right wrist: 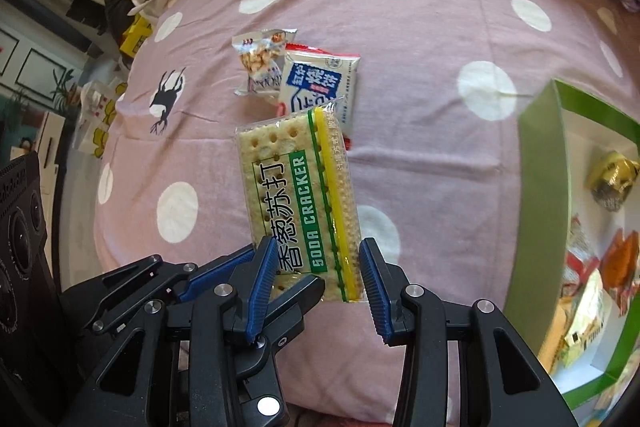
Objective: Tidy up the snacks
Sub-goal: 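Carry the soda cracker packet over the box and lower it in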
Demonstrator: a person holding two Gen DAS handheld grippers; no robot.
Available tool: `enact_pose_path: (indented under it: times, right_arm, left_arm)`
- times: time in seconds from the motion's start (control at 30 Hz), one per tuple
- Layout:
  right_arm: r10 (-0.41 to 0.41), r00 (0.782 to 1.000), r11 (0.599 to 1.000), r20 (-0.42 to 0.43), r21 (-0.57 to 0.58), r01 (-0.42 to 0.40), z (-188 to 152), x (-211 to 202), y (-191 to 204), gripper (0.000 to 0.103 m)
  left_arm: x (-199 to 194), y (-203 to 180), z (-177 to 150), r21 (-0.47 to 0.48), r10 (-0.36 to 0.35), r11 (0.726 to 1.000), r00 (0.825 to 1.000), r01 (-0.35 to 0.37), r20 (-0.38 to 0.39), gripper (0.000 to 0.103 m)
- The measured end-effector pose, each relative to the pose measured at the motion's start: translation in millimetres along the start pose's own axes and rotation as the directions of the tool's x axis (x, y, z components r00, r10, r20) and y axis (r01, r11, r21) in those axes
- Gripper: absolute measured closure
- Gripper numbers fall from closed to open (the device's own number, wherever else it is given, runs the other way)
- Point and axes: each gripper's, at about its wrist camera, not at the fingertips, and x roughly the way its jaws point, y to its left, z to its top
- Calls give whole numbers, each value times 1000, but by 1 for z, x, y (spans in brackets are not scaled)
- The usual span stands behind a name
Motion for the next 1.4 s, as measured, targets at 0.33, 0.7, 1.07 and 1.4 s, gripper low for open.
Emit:
enact_pose_path:
  times: [0.33, 0.7, 1.07, 1.4]
  right_arm:
    - [-33, 999, 998, 19, 62, 32, -18, -22, -37, 58]
    - [-76, 994, 989, 80, 133, 65, -30, -59, -73, 58]
    - [-108, 985, 977, 137, 199, 80, -42, -85, -108, 58]
    - [-107, 986, 958, 131, 280, 67, -50, -78, -154, 58]
  left_arm:
    - [10, -45, 1, 70, -35, 997, 999, 37, -37, 69]
    - [8, -94, 11, 157, -70, 985, 997, 75, -37, 69]
    - [17, -137, 19, 236, -93, 966, 994, 103, -57, 69]
    - [53, -167, 27, 275, -90, 953, 986, 125, -138, 69]
